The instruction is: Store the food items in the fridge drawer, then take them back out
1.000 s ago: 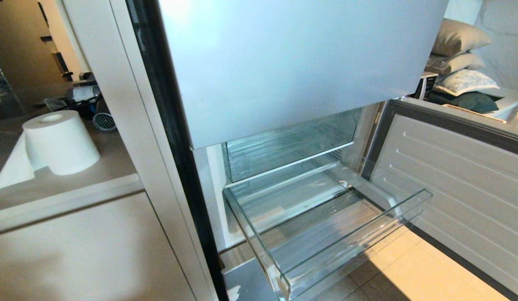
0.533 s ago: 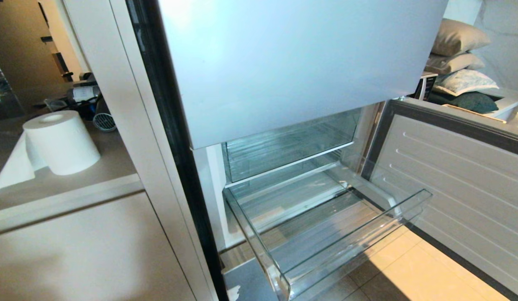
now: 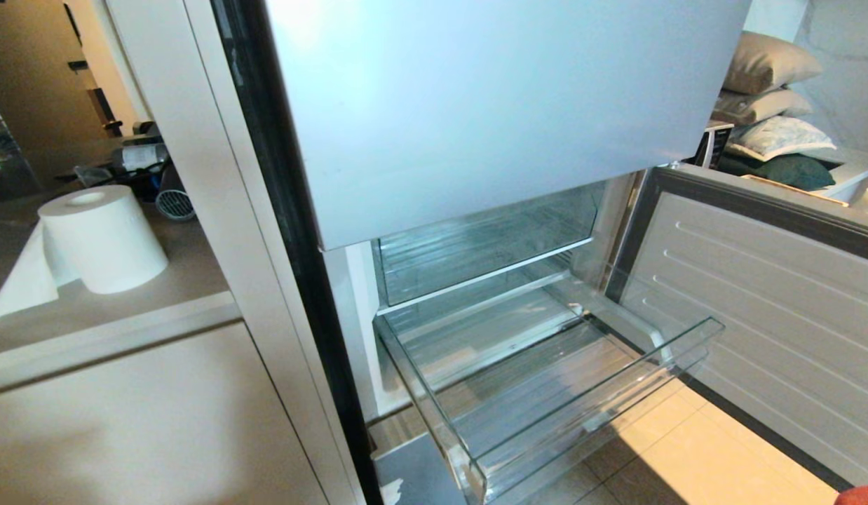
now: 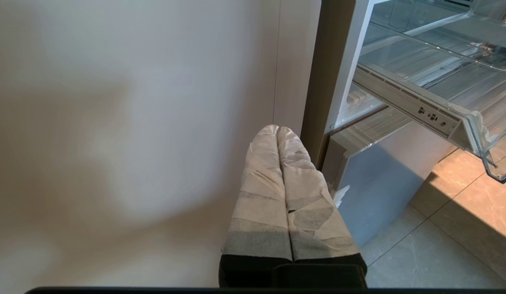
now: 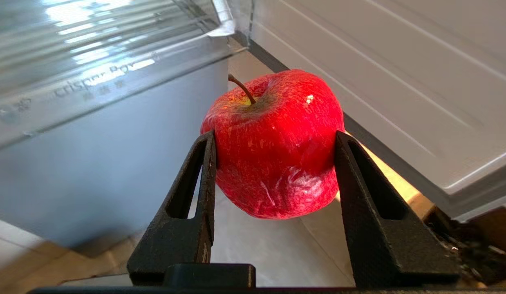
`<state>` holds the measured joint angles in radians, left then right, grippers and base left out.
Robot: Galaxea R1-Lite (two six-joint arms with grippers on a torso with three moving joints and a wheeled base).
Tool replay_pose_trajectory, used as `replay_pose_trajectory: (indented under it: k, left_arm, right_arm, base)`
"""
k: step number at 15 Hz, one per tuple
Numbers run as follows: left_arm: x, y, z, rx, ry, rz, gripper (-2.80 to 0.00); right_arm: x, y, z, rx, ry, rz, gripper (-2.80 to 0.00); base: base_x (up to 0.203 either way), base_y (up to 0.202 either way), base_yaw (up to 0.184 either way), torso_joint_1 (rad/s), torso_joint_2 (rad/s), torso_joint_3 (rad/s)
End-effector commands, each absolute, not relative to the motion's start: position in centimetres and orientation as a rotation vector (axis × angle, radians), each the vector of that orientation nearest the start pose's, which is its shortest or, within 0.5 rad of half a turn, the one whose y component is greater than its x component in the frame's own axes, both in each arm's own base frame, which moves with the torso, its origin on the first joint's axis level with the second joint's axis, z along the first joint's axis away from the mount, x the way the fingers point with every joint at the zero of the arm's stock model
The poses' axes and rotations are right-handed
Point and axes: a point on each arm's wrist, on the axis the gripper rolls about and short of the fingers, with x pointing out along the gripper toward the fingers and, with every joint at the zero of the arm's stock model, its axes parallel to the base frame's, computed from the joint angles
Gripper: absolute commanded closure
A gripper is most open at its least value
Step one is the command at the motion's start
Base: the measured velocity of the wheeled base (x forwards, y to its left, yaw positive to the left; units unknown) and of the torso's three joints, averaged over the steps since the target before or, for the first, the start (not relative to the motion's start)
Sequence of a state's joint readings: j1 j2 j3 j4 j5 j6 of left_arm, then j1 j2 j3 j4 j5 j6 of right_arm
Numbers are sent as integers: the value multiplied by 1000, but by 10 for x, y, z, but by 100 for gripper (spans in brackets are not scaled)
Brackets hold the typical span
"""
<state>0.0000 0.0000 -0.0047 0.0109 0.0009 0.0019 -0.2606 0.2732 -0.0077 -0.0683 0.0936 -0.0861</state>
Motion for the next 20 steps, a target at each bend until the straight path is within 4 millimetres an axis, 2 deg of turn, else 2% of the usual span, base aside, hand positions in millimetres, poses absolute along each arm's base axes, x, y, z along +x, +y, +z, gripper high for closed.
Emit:
replay_pose_trajectory:
  k: [1, 5, 9, 11, 14, 16, 17, 18, 20]
  left_arm:
    - [-23, 0, 76, 2, 8, 0, 0]
    - [-23, 0, 76, 2, 9, 0, 0]
    - [-23, 0, 76, 2, 8, 0, 0]
    - [-23, 0, 76, 2, 7, 0, 0]
    - [-23, 0, 76, 2, 6, 0, 0]
    - [-23, 0, 76, 2, 8, 0, 0]
    - [-23, 0, 76, 2, 8, 0, 0]
    - [-23, 0, 76, 2, 8, 0, 0]
    - [-23, 0, 76, 2, 8, 0, 0]
  right_arm:
    - [1, 2, 89, -87, 201, -135, 0]
    - [-2, 1, 86, -132, 186, 12, 0]
    - [-23, 1, 76, -143, 3, 31, 0]
    - [-23, 0, 75, -74, 6, 5, 0]
    - [-23, 0, 75, -71, 6, -2, 0]
    - [-22, 0, 87, -62, 2, -10, 0]
    - [-20, -1, 100, -39, 7, -24, 0]
    - [-14, -1, 117, -3, 27, -48, 0]
    - [7, -3, 170, 101, 28, -187, 0]
  base:
    - [0, 0, 0, 0, 0, 0]
    - [0, 0, 0, 0, 0, 0]
    - [0, 0, 0, 0, 0, 0]
    - [0, 0, 0, 0, 0, 0]
    - [0, 0, 0, 0, 0, 0]
    - [0, 0, 0, 0, 0, 0]
    - [0, 0, 0, 0, 0, 0]
    - [0, 0, 0, 0, 0, 0]
    - [0, 0, 0, 0, 0, 0]
